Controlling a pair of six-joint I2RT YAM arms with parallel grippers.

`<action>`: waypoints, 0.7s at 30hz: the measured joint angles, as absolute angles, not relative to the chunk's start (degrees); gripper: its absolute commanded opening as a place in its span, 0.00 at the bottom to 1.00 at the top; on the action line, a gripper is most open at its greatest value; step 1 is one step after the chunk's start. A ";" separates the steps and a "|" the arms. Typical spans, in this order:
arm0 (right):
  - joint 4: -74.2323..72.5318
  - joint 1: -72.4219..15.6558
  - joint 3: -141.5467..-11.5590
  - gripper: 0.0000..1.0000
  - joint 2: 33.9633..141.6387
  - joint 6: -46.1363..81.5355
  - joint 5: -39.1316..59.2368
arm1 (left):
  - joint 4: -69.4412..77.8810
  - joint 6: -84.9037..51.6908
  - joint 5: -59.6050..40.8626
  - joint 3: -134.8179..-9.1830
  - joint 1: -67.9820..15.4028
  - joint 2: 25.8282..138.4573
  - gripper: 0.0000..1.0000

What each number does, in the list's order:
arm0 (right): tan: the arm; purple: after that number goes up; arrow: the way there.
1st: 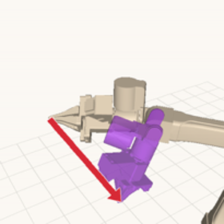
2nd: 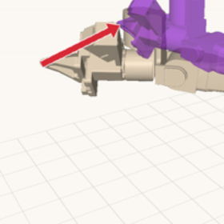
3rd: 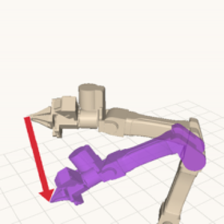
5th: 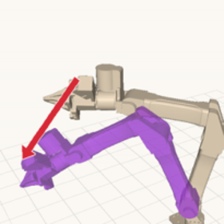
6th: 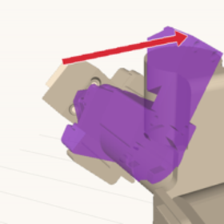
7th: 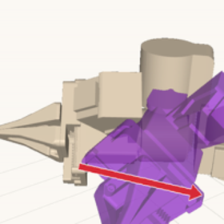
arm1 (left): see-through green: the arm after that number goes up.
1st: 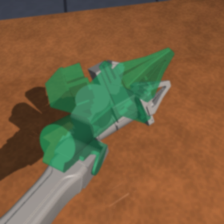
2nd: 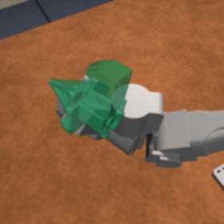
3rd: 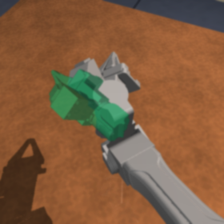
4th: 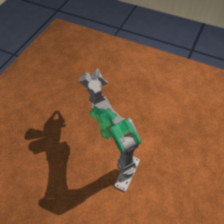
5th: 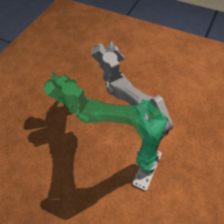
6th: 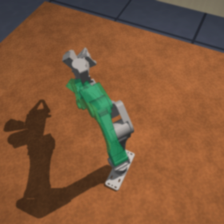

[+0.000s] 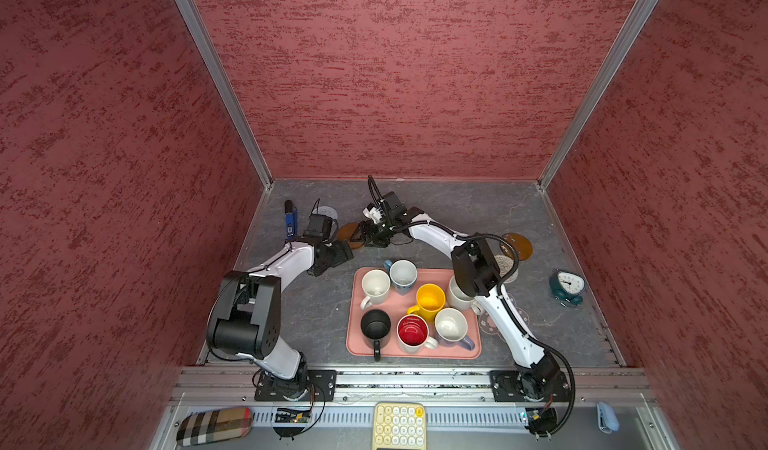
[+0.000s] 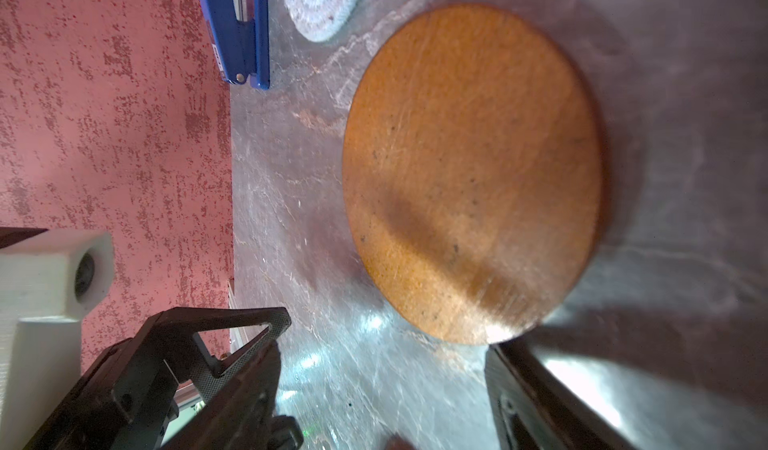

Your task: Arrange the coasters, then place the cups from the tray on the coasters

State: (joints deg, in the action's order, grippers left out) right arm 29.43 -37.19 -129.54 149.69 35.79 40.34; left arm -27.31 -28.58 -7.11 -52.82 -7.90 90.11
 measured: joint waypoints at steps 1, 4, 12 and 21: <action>29.61 -37.19 -129.84 0.78 149.69 35.77 40.34 | -27.24 -28.73 -7.31 -52.82 -7.75 90.11 0.87; 29.67 -36.97 -130.15 0.78 149.58 35.51 40.29 | -27.14 -28.99 -7.75 -52.82 -7.66 90.11 0.83; 26.65 -34.87 -119.31 0.78 141.08 35.16 39.48 | -27.03 -30.09 -8.43 -53.52 -8.10 90.48 0.81; 12.60 -29.36 -94.76 0.79 116.22 33.95 37.08 | -27.38 -28.82 -6.37 -59.02 -11.88 95.20 0.81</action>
State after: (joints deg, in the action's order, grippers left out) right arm 12.60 -29.36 -94.76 116.22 33.95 37.08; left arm -27.38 -28.82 -6.37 -59.02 -11.88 95.20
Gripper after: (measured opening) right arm 0.785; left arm 0.812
